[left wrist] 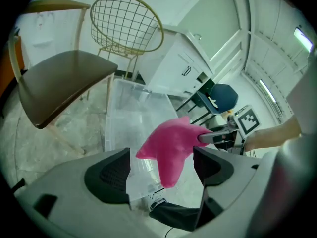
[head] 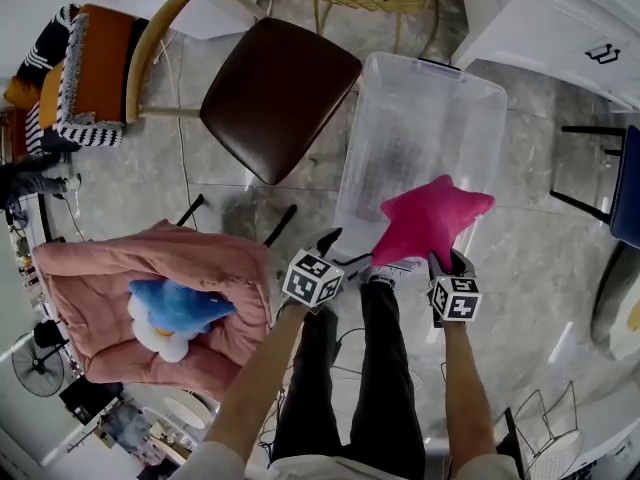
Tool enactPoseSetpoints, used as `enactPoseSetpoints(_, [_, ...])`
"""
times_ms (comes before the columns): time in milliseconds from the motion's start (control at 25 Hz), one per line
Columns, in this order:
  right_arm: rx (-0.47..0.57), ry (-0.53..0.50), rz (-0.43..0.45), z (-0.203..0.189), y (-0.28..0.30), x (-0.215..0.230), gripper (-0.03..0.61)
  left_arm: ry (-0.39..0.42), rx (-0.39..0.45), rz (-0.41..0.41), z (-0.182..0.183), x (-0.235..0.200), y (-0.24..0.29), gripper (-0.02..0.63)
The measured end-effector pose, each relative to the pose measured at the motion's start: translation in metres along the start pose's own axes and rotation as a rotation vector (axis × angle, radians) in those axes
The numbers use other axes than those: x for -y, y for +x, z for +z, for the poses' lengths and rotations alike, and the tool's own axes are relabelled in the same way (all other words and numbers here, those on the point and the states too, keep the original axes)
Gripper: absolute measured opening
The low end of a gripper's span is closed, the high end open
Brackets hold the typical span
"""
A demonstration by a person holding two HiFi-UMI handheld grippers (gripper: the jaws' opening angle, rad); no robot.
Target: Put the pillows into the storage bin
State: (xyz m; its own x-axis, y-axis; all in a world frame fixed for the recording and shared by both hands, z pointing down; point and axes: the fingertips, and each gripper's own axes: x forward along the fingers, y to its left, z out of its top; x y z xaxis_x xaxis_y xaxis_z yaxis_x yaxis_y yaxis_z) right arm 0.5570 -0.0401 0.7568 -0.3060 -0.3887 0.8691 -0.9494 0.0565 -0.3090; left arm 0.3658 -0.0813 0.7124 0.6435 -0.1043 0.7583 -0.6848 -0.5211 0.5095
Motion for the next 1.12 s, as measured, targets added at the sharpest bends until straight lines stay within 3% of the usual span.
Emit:
enactPoseSetpoints(520, [-0.036,0.106,-0.049,-0.011,0.11,0.03,0.172,-0.06,0.031,-0.023,-0.022,0.008,-0.032,0.387])
enactPoseSetpoints(680, [-0.094,0.113,-0.082,-0.034,0.129,0.031,0.203,-0.082,0.04,-0.006,-0.043,-0.001,-0.047,0.387])
enactPoseSetpoints(800, [-0.151,0.124,-0.1,-0.054,0.126,0.03,0.219,-0.11,0.043,-0.003,-0.058,-0.005,-0.052,0.387])
enactPoseSetpoints(960, [-0.083,0.148,-0.095,-0.043,0.101,0.027,0.213,-0.146,0.067,-0.006,-0.065,-0.006,-0.057,0.387])
enactPoseSetpoints(1120, [-0.063,0.083,-0.064,-0.038,0.083,0.009,0.213,-0.161,0.092,-0.001,-0.071,-0.009,-0.063,0.387])
